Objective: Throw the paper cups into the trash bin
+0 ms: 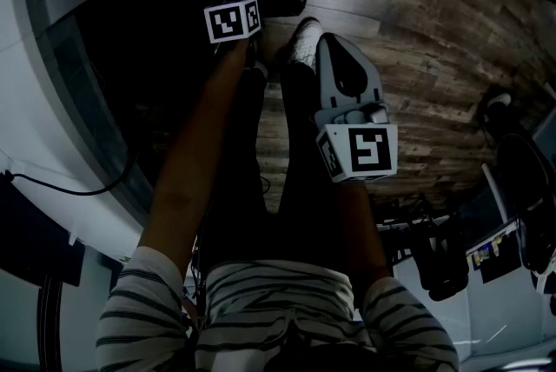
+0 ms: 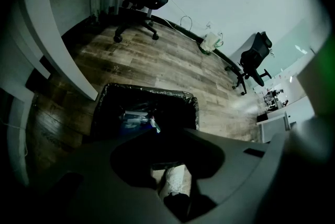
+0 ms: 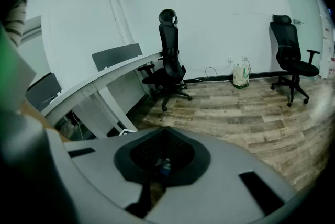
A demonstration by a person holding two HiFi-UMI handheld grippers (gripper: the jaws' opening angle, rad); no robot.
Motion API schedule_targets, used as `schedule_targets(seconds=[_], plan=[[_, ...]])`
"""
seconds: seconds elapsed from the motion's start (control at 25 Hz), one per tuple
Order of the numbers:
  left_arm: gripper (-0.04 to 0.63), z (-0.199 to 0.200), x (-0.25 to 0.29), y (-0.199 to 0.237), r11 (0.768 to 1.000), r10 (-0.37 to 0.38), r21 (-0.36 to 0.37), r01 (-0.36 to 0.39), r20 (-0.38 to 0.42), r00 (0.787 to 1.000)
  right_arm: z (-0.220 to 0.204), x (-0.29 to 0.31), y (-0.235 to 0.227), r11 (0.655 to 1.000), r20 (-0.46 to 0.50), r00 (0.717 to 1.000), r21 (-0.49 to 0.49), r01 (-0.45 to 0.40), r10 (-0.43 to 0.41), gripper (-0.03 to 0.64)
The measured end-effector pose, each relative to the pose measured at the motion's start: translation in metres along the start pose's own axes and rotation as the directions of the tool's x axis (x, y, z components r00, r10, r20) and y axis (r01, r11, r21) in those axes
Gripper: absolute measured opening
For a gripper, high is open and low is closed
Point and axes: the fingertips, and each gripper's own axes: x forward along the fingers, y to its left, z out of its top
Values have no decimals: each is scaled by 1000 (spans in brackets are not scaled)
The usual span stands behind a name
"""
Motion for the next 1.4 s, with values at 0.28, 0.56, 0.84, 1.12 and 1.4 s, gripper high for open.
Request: schedule_targets(seconds=[0.28,0.56,0.84,1.12,1.4], plan=[[98,-2,-23,-10,1000,4,-13,-4,17,1000,23,-11,4,1000,29,1000,-20,-9,10,17],[59,8,-49,-19,999,18,-28,-16,66,998,30,-23,2,1000,32,999,-15,-4,5,17],[25,26,-86,-36,999,12,-41,-6,147,989,52,-38,9,1000,61,998,-15,-10,11,17],[25,45,-124,-55,999,-19,-45,30,223,975,71,-44,23,999,84,996,-41,-34,37,17],[23,50,-156,-67,997,-51,-37,64,286,957,85,-53,31,998,97,995,-55,-34,39,17]])
